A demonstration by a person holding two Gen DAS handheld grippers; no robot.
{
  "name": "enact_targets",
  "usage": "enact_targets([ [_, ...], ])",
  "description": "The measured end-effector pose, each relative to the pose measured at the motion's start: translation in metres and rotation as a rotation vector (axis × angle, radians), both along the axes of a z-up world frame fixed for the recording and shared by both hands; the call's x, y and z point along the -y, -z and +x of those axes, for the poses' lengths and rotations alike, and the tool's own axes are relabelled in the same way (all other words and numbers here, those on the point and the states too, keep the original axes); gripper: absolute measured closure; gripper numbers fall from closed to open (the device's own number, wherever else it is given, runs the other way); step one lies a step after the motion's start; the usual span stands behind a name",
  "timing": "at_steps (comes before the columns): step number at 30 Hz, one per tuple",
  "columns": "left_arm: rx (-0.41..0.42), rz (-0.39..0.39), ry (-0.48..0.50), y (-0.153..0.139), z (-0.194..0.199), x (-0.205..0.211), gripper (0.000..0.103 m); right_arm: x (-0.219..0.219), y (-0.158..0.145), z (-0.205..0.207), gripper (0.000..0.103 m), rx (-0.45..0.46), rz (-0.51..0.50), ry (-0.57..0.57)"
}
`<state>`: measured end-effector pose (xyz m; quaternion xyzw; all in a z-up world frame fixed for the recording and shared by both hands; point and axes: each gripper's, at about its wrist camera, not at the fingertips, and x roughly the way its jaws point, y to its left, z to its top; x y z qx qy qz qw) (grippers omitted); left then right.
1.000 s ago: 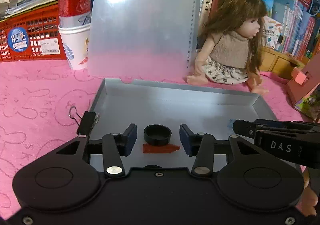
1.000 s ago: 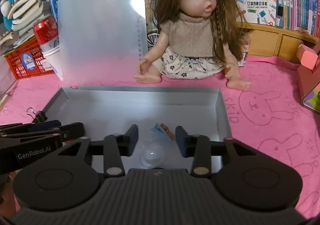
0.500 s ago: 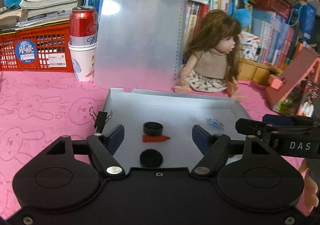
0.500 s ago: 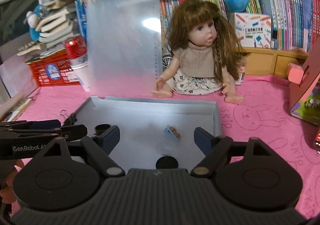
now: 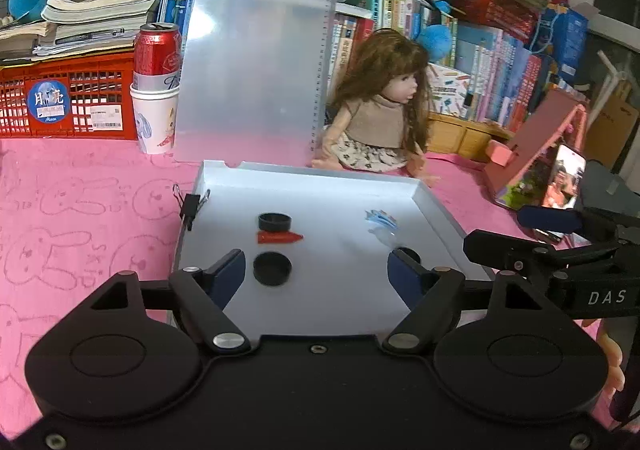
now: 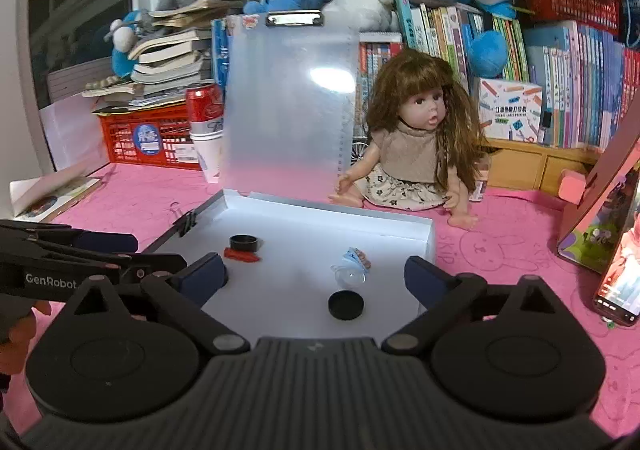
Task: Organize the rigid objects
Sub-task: 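Withdraw both grippers from the box toward the remaining items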
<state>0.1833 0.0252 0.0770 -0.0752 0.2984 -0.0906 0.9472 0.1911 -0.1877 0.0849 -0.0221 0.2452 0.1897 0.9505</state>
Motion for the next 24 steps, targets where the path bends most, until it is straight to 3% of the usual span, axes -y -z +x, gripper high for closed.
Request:
enact_targets([
  [24, -0.003, 0.016, 0.061, 0.02, -0.076, -0.001, 0.025, 0.011, 0.021, -0.072, 0.0, 0.025, 0.003, -0.018],
])
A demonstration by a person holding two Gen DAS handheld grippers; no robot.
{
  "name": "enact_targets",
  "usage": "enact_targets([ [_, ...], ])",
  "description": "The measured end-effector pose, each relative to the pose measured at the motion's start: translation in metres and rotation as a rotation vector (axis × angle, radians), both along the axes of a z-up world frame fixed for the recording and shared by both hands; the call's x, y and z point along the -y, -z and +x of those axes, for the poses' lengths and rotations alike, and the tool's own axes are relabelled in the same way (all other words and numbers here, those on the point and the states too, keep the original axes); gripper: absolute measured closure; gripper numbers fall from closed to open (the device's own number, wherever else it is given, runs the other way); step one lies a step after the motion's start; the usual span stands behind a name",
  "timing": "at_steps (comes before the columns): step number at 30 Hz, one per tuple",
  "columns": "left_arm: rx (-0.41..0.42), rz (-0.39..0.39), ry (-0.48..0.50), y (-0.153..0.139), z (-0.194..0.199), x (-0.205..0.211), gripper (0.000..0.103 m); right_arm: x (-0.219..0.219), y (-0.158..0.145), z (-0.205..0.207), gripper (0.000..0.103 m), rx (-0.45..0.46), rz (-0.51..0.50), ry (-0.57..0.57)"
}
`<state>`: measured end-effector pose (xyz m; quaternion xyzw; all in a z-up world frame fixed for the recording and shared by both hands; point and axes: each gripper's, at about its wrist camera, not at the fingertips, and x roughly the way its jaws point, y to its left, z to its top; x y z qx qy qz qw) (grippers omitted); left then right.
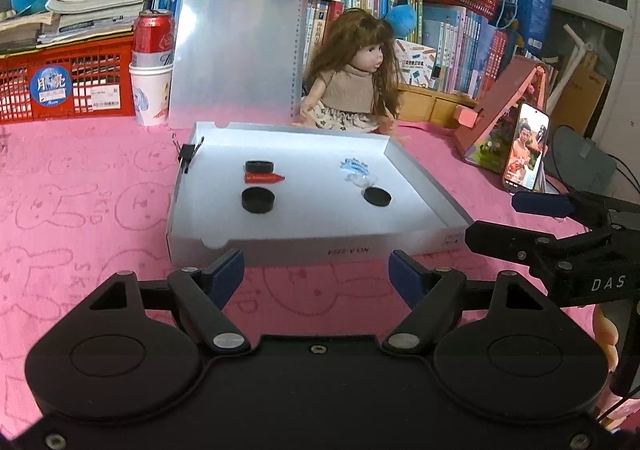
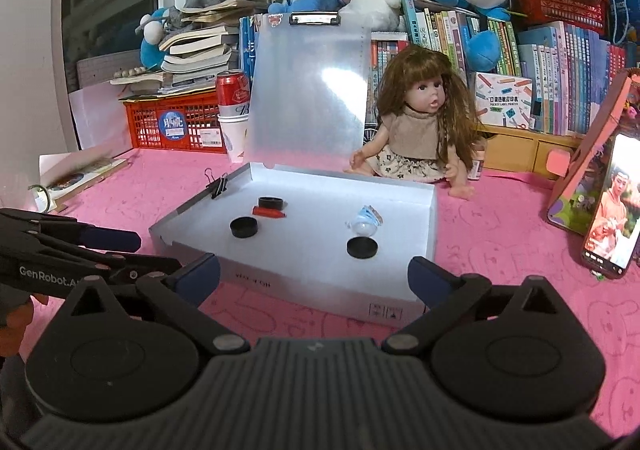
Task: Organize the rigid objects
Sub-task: 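Withdraw both grippers from the box toward the remaining items, then grasp the black binder clip with the left gripper while the right gripper grasps the brown ball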
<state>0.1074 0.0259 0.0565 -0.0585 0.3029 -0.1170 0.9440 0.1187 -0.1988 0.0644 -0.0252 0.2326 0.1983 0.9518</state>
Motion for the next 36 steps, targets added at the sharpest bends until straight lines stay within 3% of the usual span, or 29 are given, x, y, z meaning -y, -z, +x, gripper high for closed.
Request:
enact_targets([
  [23, -0.048, 0.025, 0.009, 0.033, -0.028, -0.002, 0.025, 0.003, 0.041, -0.03, 0.0, -0.002, -0.072, 0.009],
  [31, -0.037, 0.035, 0.027, 0.039, -0.04, 0.001, 0.035, 0.008, 0.051, -0.037, 0.0, 0.006, -0.074, 0.047],
  [36, -0.043, 0.018, 0.019, 0.04, -0.04, -0.001, 0.046, 0.01, 0.056, -0.044, 0.001, 0.012, -0.08, 0.049],
])
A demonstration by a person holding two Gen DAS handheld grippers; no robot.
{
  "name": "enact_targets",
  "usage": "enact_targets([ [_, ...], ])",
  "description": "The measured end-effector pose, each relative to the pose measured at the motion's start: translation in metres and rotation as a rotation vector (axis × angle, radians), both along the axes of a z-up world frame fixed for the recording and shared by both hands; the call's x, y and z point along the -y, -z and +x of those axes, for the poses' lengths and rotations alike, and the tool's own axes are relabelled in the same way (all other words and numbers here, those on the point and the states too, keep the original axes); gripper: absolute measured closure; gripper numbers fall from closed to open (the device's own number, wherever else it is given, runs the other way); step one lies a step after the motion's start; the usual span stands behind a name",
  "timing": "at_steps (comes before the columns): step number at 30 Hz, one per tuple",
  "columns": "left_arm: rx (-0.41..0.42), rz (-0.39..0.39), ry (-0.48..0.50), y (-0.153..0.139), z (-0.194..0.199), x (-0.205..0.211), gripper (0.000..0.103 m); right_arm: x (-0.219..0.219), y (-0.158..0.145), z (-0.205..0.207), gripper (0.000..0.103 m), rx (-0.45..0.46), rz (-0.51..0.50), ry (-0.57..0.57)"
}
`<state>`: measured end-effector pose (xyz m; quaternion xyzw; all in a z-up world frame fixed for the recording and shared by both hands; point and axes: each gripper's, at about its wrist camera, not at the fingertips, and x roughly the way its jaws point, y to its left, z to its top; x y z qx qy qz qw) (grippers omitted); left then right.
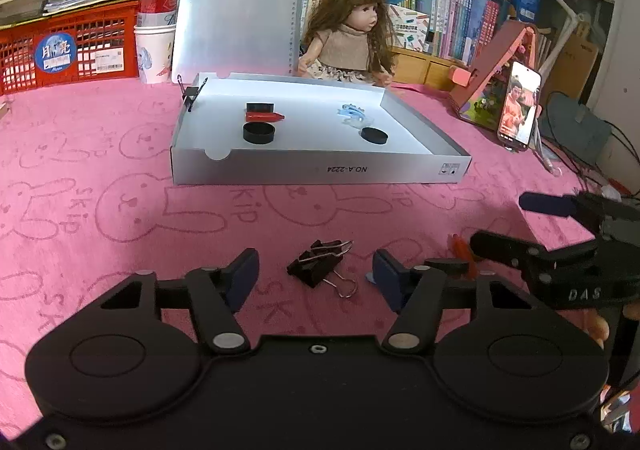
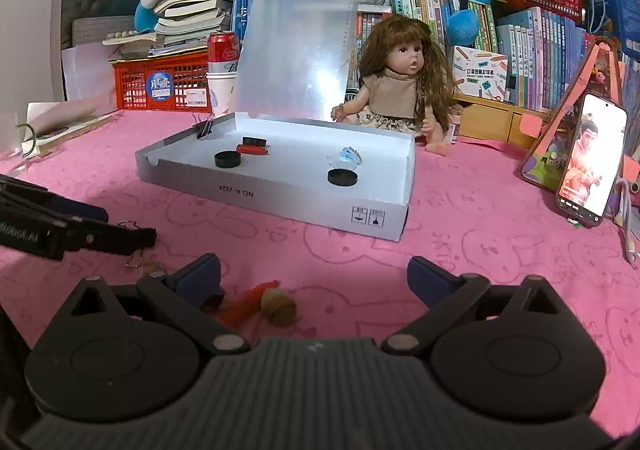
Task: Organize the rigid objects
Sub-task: 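Grasp the black binder clip with the left gripper while the right gripper grasps the brown ball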
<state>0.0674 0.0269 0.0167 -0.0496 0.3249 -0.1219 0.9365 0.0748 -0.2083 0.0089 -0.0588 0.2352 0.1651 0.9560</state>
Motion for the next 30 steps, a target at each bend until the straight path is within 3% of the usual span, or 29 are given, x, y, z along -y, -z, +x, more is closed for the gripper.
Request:
enact_targets([
  [9, -0.02, 0.033, -0.049, 0.006, 0.005, -0.009, 0.051, 0.003, 0.005, -0.01, 0.015, -0.003, -0.032, -0.007],
  [11, -0.018, 0.048, -0.061, 0.006, 0.005, -0.012, 0.05, 0.004, 0.005, -0.013, 0.026, 0.003, -0.031, -0.004],
  [17, -0.02, 0.102, -0.131, 0.005, 0.008, -0.018, 0.05, 0.017, 0.001, -0.018, 0.042, 0.012, 0.033, 0.032],
  [30, -0.016, 0.012, -0.107, 0.002, 0.003, -0.005, 0.048, 0.003, 0.009, -0.017, 0.054, -0.017, 0.028, -0.008],
])
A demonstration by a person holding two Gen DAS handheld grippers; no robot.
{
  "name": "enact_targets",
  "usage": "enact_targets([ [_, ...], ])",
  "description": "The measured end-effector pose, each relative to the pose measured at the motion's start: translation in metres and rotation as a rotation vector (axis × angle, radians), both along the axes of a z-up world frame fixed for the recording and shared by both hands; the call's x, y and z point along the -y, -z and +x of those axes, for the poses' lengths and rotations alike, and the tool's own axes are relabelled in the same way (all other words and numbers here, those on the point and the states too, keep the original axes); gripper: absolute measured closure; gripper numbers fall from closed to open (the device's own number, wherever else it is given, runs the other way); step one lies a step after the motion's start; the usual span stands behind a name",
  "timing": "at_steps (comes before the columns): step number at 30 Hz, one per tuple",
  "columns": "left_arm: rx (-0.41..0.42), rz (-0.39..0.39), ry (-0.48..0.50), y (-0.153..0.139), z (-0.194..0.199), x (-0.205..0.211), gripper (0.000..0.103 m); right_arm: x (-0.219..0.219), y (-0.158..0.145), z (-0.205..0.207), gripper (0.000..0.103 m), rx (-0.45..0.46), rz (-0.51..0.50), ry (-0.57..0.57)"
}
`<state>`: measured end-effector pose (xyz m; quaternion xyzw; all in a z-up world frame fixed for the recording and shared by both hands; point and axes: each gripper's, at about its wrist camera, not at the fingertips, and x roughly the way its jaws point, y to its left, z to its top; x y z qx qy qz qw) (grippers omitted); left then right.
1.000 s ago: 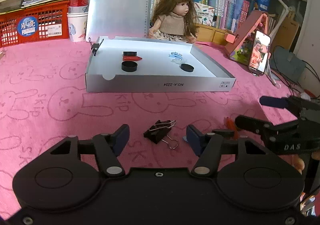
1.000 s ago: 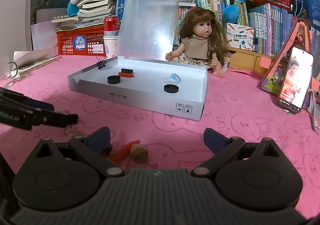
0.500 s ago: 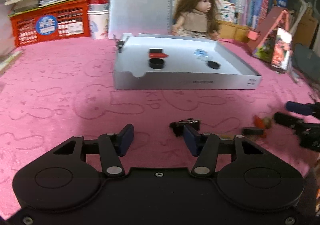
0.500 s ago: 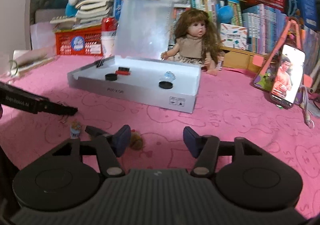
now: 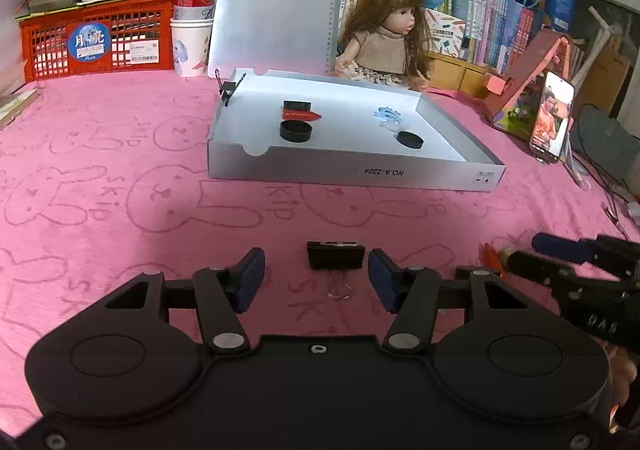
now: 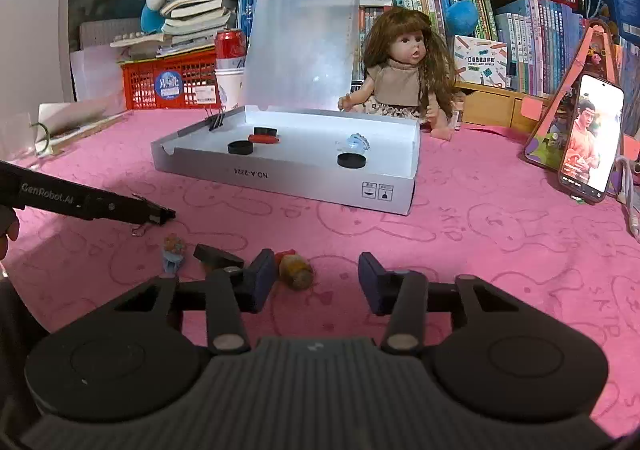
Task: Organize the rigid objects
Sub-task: 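Grasp the black binder clip with the left gripper while the right gripper grasps the brown ball, then carry the binder clip and brown ball into the white box and open both grippers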
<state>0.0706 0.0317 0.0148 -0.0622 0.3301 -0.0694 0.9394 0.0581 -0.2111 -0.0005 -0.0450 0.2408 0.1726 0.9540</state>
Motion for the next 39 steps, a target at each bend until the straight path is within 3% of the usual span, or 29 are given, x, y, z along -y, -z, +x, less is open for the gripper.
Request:
enact_targets([
  [5, -0.004, -0.027, -0.004, 0.003, 0.008, 0.012, 0.046, -0.003, 0.004, 0.003, 0.06, -0.007, -0.002, 0.011],
  [9, 0.008, 0.009, -0.022, 0.006, 0.013, 0.02, 0.047, -0.002, 0.006, 0.004, 0.066, 0.007, -0.001, 0.054],
  [14, 0.012, 0.062, -0.031, 0.007, 0.015, 0.026, 0.05, -0.003, 0.011, 0.007, 0.067, -0.014, 0.009, 0.064],
  [16, 0.018, 0.09, -0.038, 0.008, 0.014, 0.028, 0.054, -0.005, 0.012, 0.007, 0.067, -0.006, 0.0, 0.066],
  [18, 0.025, 0.114, -0.047, 0.008, 0.014, 0.028, 0.072, -0.006, 0.012, 0.008, 0.071, -0.006, 0.01, 0.068],
  [21, 0.018, 0.083, -0.05, 0.007, 0.014, 0.022, 0.072, -0.005, 0.011, 0.009, 0.079, -0.013, 0.029, 0.065],
  [39, 0.049, 0.067, -0.039, -0.007, 0.008, 0.015, 0.072, -0.007, -0.004, 0.013, 0.079, 0.006, 0.042, 0.081],
])
